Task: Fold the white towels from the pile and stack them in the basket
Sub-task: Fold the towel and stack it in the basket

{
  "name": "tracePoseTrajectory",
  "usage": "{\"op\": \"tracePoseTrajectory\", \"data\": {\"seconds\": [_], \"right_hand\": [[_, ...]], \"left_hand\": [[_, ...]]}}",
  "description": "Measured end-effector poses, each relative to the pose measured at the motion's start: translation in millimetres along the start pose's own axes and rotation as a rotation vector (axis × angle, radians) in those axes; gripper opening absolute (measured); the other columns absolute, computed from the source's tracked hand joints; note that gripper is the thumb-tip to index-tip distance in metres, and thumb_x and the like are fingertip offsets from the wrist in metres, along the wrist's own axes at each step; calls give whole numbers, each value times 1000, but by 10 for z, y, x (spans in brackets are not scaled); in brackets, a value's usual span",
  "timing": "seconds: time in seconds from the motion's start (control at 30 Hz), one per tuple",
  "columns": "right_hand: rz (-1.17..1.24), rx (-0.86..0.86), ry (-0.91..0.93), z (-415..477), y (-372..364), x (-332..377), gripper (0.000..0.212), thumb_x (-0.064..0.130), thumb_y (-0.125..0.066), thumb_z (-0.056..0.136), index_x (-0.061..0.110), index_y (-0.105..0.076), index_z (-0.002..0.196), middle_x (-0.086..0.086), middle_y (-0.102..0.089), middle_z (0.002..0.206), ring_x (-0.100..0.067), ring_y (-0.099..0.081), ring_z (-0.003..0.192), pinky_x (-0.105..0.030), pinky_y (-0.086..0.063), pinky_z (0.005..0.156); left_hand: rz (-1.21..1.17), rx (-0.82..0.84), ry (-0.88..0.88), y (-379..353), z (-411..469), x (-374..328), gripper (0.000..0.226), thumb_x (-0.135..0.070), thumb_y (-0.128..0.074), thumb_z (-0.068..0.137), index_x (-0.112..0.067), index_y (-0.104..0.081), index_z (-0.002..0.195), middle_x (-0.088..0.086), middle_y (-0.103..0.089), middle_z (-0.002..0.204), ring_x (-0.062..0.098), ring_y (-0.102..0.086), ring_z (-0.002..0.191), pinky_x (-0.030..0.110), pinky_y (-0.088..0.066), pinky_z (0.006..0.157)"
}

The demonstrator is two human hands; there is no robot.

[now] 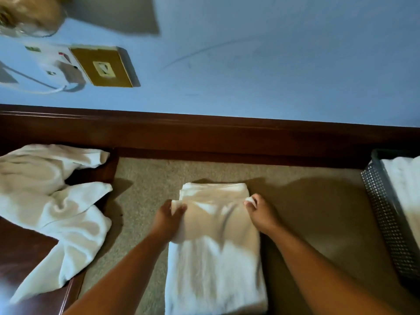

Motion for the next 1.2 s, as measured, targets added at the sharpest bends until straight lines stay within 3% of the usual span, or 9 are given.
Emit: {"op": "tracePoseTrajectory", "data": {"seconds": [0.13, 0.3, 0.5, 0.63, 0.77, 0.83, 0.93, 1.03, 1.2], "right_hand": [[-129, -60, 93, 436, -66, 19, 36, 42, -41, 97, 11, -58, 101, -15, -63, 100, -35, -60, 92, -36, -45, 73], [-98, -168, 12, 814, -85, 90, 33, 28, -47, 103, 2, -59, 119, -20, -53, 124, -35, -54, 110, -36, -43, 88], [55, -257, -77, 921, -94, 124, 28, 44, -56, 98, 17, -53, 99, -8, -63, 96, -30, -62, 84, -32, -46, 68], [225, -83, -245, 748, -182, 81, 60, 57, -68, 85, 14, -57, 125, -6, -66, 116, -29, -65, 97, -38, -54, 82], [507, 159, -385, 589, -118, 41, 78, 56, -81, 55, 18, -64, 120, -7, -73, 109, -28, -71, 93, -50, -59, 86], [507, 259, -378, 461, -15, 194, 71, 49, -83, 59, 13, -65, 117, -8, -73, 106, -28, -72, 92, -45, -59, 86], [438, 254, -236, 174, 251, 440, 33, 32, -76, 81, 13, -67, 106, -7, -72, 101, -23, -69, 89, -33, -54, 73], [436, 135, -14, -203, 615, 644, 17, 29, -75, 80, 16, -72, 91, -5, -76, 90, -23, -72, 85, -41, -56, 75], [372, -63, 708, -1170, 1154, 1003, 27, 29, -68, 70, 27, -67, 97, 4, -64, 91, -13, -62, 83, -28, -49, 72]], "left_hand": [[113, 35, 3, -76, 446, 32, 35, -52, -58, 79, -21, -54, 93, 3, -62, 81, 25, -61, 77, 37, -50, 70], [123, -14, -5, -80, 907, -42, 29, -56, -60, 82, -29, -56, 90, 12, -65, 90, 26, -62, 78, 39, -51, 70], [342, -44, 38, -178, 1092, -126, 39, -52, -69, 89, -19, -54, 103, 5, -64, 90, 26, -62, 81, 33, -46, 66], [63, 118, 203, -162, 1036, -109, 57, -53, -87, 69, -14, -70, 108, 4, -76, 95, 24, -73, 89, 35, -58, 69], [-248, 445, 310, -121, 805, -285, 53, -25, -83, 75, -6, -66, 122, 15, -75, 110, 35, -70, 107, 44, -60, 82], [-266, 503, 268, -66, 635, -435, 46, -16, -78, 80, -2, -64, 122, 19, -74, 110, 37, -71, 103, 46, -60, 81], [-254, 513, 138, 108, 301, -626, 50, -24, -84, 77, 0, -67, 117, 22, -73, 109, 43, -70, 103, 46, -60, 79], [-301, 423, -56, 456, -80, -812, 57, -38, -92, 65, -4, -73, 108, 22, -73, 107, 47, -68, 103, 46, -59, 81], [-91, 198, -649, 1043, -1020, -1196, 35, -28, -82, 78, -16, -69, 108, 3, -70, 105, 15, -67, 96, 24, -52, 81]]}}
Point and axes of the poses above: each hand's wrist, its own z-axis towards the middle knuckle, its own y-axis out of the back of the hand, x = y × z, the point moved 3 cm from there along z, towards the middle knuckle
